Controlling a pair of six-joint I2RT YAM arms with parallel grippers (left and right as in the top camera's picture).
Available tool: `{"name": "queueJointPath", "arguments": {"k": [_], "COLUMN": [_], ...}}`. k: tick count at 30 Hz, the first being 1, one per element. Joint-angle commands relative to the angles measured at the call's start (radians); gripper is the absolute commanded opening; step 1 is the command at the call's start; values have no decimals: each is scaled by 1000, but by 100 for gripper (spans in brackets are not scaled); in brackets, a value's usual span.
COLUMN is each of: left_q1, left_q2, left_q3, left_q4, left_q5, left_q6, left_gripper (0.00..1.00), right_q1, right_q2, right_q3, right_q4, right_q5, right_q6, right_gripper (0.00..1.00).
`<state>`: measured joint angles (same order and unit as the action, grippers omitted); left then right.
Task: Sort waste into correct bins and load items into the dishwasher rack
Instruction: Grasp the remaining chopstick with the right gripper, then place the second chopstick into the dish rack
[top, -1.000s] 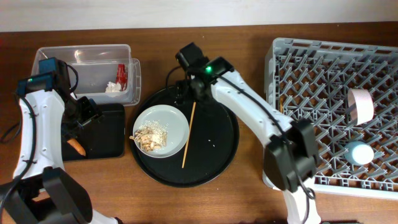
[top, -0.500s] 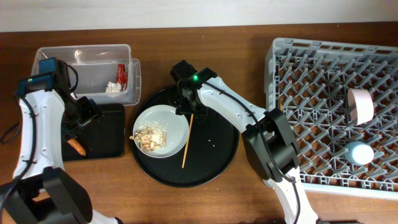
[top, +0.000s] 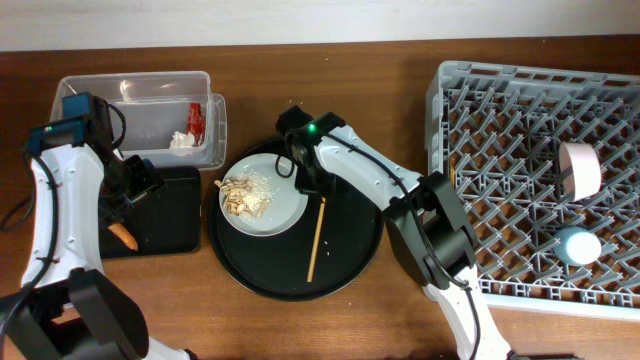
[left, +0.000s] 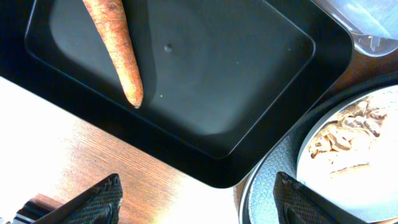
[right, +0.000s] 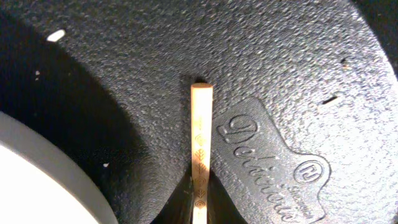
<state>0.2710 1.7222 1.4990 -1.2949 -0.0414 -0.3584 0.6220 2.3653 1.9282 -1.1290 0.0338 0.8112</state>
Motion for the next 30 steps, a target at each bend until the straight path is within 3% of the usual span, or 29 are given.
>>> {"name": "queueJointPath", "arguments": {"k": [1, 6, 14, 18, 24, 28, 30], "left_q1": [0, 0, 0, 0, 0, 0, -3], "left_q2": [-6, -6, -6, -6, -6, -6, -6], "left_q3": [7, 7, 7, 7, 7, 7, 7], "left_q4": [-1, -2, -2, -5, -8, -9, -9], "left_q5": [-11, -11, -7, -7, -7, -6, 2], "left_q6": [15, 15, 15, 15, 15, 15, 15], "left_gripper": [77, 77, 77, 77, 78, 78, 77], "right_q1": [-50, -107, -312, -489, -595, -595, -603], "right_q2": [24, -16, -427, -454, -453, -455, -476], "right_q3": [-6, -2, 2, -18, -243, -305, -253], "right_q4": [-6, -42, -136, -228, -101, -24, -44], "right_q5": [23, 24, 28, 28, -2, 1, 2], "right_q6": [-84, -256, -600, -624, -677, -676, -676], "right_gripper": [7, 4, 4, 4, 5, 35, 42]}}
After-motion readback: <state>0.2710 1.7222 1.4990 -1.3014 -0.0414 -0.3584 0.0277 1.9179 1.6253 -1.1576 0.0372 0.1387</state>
